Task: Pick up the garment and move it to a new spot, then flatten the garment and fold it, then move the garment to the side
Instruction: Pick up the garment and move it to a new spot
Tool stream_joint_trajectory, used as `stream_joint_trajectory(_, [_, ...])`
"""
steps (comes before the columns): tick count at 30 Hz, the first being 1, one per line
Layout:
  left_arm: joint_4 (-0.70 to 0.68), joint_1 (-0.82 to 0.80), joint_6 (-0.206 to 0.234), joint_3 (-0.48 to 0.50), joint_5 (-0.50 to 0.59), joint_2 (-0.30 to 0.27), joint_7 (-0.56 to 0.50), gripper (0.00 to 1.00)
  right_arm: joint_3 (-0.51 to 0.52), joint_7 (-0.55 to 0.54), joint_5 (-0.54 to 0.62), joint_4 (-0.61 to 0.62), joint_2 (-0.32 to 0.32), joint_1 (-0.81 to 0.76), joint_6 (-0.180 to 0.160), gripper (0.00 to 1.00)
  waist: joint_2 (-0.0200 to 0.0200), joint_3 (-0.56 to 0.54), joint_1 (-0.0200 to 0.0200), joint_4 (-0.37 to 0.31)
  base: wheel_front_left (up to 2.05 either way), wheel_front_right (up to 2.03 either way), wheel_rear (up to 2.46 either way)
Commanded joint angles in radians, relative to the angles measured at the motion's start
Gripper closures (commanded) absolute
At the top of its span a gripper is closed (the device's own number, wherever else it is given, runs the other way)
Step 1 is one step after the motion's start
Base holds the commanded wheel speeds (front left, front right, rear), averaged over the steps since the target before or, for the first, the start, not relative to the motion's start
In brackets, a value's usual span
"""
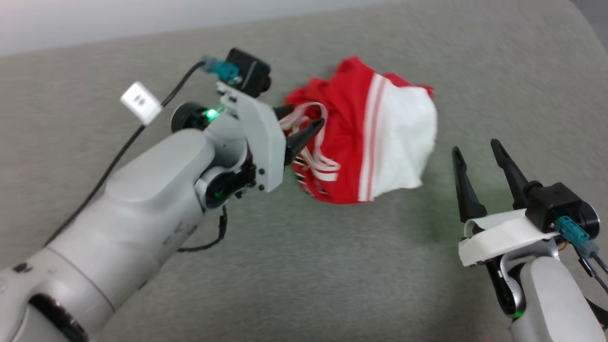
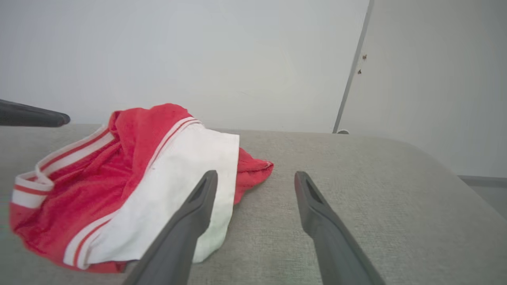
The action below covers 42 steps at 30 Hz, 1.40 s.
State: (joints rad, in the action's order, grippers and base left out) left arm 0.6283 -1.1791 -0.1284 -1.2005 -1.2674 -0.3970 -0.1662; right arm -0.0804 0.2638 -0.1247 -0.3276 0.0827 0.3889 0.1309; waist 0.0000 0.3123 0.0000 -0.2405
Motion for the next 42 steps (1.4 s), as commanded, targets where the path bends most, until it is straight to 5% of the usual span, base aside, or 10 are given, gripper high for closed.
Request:
stream_joint_trajectory(1, [0.003,0.033,-0.002,0.006,-0.015,-0.005,0.026,0.00,0.001,0.000,-0.002,-0.008,0.010,-0.024,0.000,0.00,0.0000,-0.170,0.0000,0.183,0.00,0.00,0.00])
stream_joint_trajectory(14, [0.095,0.378,-0.002,0.062,-0.139,-0.063,0.345,0.00,0.064,-0.058,-0.033,-0.020,0.093,-0.133,0.000,0.00,0.0000,-0.278,0.0000,0.325,0.00,0.00,0.00])
stream_joint_trajectory(23, [0.097,0.553,0.009,0.107,-0.115,-0.136,0.429,0.00,0.136,-0.101,-0.049,0.051,0.126,-0.281,0.000,0.00,0.0000,-0.297,0.0000,0.405,0.00,0.00,0.00])
stream_joint_trajectory(33, [-0.143,0.784,0.171,0.460,0.267,-0.198,0.430,0.00,0.131,-0.114,-0.039,0.099,0.118,-0.304,0.000,0.00,0.0000,-0.324,0.0000,0.379,0.00,0.00,0.00])
stream_joint_trajectory(42, [-0.403,1.000,0.265,0.761,0.578,-0.163,0.430,0.00,0.103,-0.097,-0.039,0.107,0.104,-0.249,0.000,0.00,0.0000,-0.337,0.0000,0.333,0.00,0.00,0.00])
